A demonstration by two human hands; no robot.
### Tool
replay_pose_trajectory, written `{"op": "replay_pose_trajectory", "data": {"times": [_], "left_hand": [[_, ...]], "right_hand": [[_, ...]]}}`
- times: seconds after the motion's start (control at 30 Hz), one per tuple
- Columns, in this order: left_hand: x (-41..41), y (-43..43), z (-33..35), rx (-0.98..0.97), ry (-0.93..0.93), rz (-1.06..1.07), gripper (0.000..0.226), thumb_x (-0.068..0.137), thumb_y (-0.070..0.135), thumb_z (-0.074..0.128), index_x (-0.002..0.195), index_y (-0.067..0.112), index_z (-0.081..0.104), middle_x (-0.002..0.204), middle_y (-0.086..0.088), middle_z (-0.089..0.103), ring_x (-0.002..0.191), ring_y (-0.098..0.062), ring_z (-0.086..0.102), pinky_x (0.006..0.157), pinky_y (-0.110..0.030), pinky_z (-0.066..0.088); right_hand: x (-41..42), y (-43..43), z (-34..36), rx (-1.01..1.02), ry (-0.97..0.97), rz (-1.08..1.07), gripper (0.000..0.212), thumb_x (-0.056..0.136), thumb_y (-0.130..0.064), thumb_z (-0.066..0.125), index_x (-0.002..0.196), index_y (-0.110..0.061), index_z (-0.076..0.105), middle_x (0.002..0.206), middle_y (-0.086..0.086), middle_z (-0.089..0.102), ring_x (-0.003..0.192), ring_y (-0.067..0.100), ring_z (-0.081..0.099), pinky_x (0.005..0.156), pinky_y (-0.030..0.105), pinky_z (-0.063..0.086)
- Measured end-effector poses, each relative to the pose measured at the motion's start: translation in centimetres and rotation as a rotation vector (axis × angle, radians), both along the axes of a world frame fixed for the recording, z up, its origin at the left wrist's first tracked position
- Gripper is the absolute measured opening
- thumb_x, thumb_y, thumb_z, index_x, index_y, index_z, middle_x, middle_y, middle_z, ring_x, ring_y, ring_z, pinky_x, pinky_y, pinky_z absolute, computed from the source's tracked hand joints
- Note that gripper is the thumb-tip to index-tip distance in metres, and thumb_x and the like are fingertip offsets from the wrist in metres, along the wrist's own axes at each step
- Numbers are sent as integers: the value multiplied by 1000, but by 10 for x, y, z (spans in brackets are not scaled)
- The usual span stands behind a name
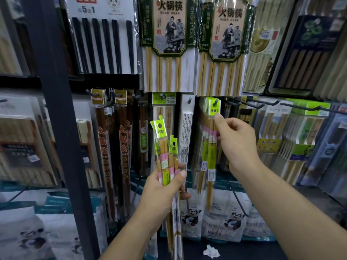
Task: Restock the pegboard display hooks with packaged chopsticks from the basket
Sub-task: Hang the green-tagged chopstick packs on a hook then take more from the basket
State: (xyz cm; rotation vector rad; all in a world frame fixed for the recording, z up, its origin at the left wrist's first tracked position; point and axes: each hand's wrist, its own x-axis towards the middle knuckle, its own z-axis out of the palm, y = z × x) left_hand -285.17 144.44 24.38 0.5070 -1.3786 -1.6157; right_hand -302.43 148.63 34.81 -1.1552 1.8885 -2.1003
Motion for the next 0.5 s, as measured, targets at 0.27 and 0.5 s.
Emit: {"op": "replay_pose_trajectory", "data": {"times": [0.27,0.5], "left_hand": [[-1,2,1,-43,-48,-16,19,77,25,87,91,29,76,76,-3,72,70,-20,71,63,-33,61],[-2,2,-1,-98,-50,-31,41,66,51,90,95,26,75,84,-2,76,80,-21,74,68,-37,61]], "right_hand": [[30,23,-24,117,151,185,11,91,-42,71,87,-32,72,83,-16,71,76,-5,64,64,15,49],[43,24,-31,215,212,358,15,93,-24,72,79,-26,74,68,-13,66,64,-3,59,62,12,48]]}}
